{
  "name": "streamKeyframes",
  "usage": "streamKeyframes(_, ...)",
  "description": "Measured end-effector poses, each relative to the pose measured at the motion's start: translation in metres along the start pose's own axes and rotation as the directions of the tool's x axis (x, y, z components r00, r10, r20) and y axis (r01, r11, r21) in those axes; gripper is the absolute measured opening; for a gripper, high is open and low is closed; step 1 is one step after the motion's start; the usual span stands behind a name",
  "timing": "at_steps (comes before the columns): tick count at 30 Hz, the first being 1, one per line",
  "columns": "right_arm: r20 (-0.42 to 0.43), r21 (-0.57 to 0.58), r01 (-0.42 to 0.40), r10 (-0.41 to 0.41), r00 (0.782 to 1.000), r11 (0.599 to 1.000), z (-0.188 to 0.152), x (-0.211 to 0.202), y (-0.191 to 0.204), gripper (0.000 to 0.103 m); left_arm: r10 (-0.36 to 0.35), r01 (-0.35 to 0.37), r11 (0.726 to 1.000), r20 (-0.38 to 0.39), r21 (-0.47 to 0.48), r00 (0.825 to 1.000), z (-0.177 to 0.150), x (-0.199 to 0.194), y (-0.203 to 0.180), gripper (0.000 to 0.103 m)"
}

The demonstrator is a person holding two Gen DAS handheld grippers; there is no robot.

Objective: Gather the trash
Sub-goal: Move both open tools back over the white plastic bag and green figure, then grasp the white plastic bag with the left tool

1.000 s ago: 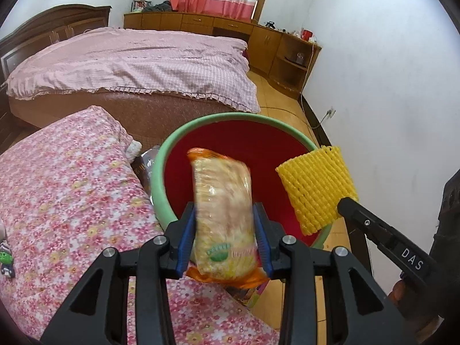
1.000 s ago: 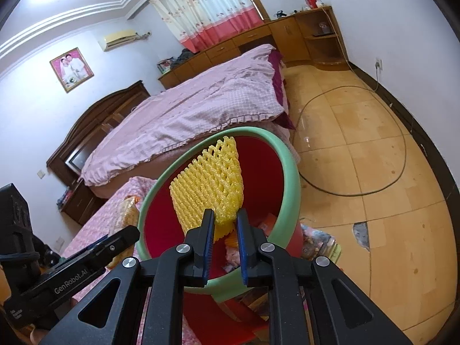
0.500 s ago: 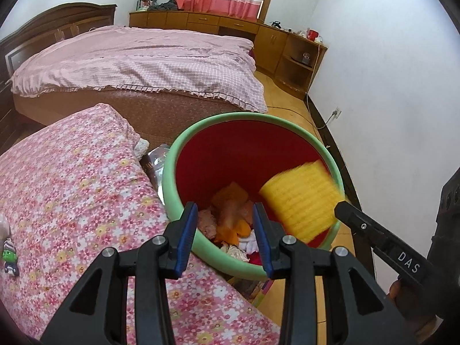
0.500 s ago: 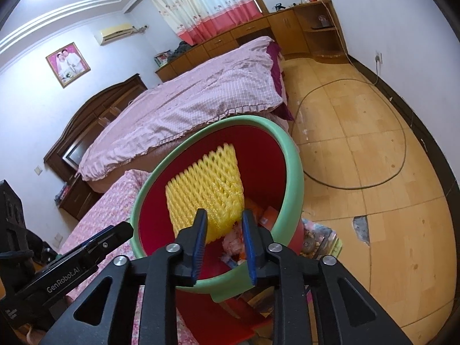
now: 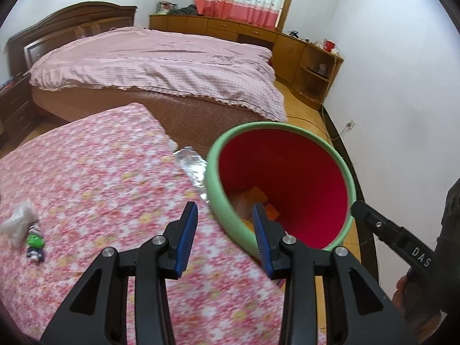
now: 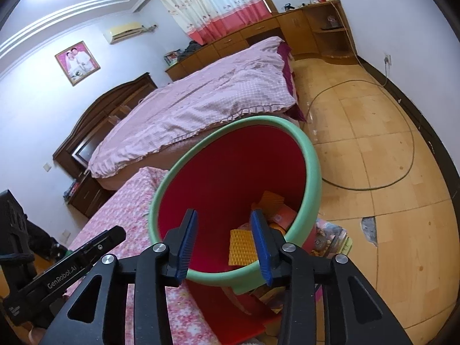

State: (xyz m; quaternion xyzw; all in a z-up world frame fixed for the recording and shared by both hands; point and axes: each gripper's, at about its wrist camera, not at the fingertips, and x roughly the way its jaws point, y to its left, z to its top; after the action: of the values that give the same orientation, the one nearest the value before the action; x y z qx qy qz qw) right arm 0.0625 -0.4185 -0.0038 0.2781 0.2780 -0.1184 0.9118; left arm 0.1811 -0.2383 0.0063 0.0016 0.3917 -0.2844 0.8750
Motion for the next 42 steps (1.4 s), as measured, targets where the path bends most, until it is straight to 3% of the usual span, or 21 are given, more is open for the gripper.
streamKeyframes(15,-0.028,-0.055,-0.044,0.042,0.999,0.998,-0.006,-0.002,0.041,0.042,0.159,-0.154,0.983,0.044,-0.098,0.986,-0.006,-0.046,0.081,0.039)
streamKeyframes(19,-0.031,-0.077,-0.054,0.052,0.998,0.996,-0.008,-0.001,0.055,0.050,0.206,-0.199,0.972,0.048,-0.122,0.977,-0.009,-0.056,0.108,0.039)
streamKeyframes(29,-0.078,-0.126,-0.058,0.048,0.996,0.990,-0.016,0.015,0.090,0.051,0.308,-0.302,0.937,0.006,-0.173,0.951,-0.013,-0.069,0.175,0.039)
streamKeyframes(42,-0.132,-0.159,-0.040,0.019,0.991,0.986,-0.027,0.048,0.123,0.052,0.292,-0.304,0.929,-0.083,-0.212,0.953,-0.020,-0.039,0.235,0.043)
